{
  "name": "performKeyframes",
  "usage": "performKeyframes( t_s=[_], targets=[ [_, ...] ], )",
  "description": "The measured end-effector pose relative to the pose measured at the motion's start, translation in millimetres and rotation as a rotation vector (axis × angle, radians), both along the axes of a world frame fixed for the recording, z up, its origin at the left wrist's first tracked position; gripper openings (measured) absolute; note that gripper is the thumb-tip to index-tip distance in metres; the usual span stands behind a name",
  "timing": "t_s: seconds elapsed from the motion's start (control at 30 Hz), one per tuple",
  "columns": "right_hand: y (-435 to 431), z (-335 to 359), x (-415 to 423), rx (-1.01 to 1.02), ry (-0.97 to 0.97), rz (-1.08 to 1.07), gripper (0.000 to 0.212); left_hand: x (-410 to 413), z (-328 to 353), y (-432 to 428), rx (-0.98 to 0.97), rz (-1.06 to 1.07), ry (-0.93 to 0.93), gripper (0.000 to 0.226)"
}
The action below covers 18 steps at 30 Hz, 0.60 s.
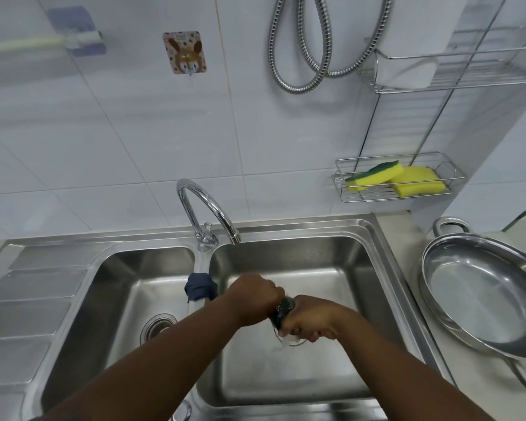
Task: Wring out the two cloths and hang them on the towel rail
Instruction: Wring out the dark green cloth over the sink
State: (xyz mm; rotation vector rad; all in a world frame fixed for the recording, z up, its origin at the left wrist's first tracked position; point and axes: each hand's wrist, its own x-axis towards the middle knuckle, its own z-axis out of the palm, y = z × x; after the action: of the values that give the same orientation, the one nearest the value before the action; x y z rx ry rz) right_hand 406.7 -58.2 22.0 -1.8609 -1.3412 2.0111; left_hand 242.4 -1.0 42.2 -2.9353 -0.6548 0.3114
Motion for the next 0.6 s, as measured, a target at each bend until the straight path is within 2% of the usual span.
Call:
performKeyframes(
  t_s=[0.1, 0.2, 0.33, 0.4, 0.43, 0.5, 0.53, 0.6],
  targets=[
    [0, -4, -3, 0.211, -0.271, 0.162, 0.014, 10, -9, -5, -0.082, 0.143, 0.055, 0.012],
    [-3, -14, -5, 0.415, -0.542, 0.316, 0.014, 21, -14, -9, -0.257, 0.326, 0.159, 0.014],
    [-12, -33, 1, 1.015, -0.848, 0.466, 0.014, 28, -12, -2, -0.782, 0.577, 0.211, 0.029],
    [-16, -36, 3, 1.186, -0.935, 0.480, 0.022, 27, -11, 0, -0.980, 0.673, 0.195, 0.026],
    [-16, -38, 2, 1.220, -0.963, 0.461, 0.023, 26, -12, 0, -1.013, 0.701, 0.177, 0.023],
    [-15, -40, -1, 1.089, -0.914, 0.394, 0.014, 24, -17, -2, -0.954, 0.686, 0.106, 0.026],
    [-13, -37, -2, 0.925, -0.861, 0.324, 0.007, 22, -22, -5, -0.873, 0.645, 0.037, 0.031],
    [-9, -30, 0, 0.472, -0.592, 0.138, 0.005, 16, -32, -11, -0.735, 0.536, -0.166, 0.041]
  ],
)
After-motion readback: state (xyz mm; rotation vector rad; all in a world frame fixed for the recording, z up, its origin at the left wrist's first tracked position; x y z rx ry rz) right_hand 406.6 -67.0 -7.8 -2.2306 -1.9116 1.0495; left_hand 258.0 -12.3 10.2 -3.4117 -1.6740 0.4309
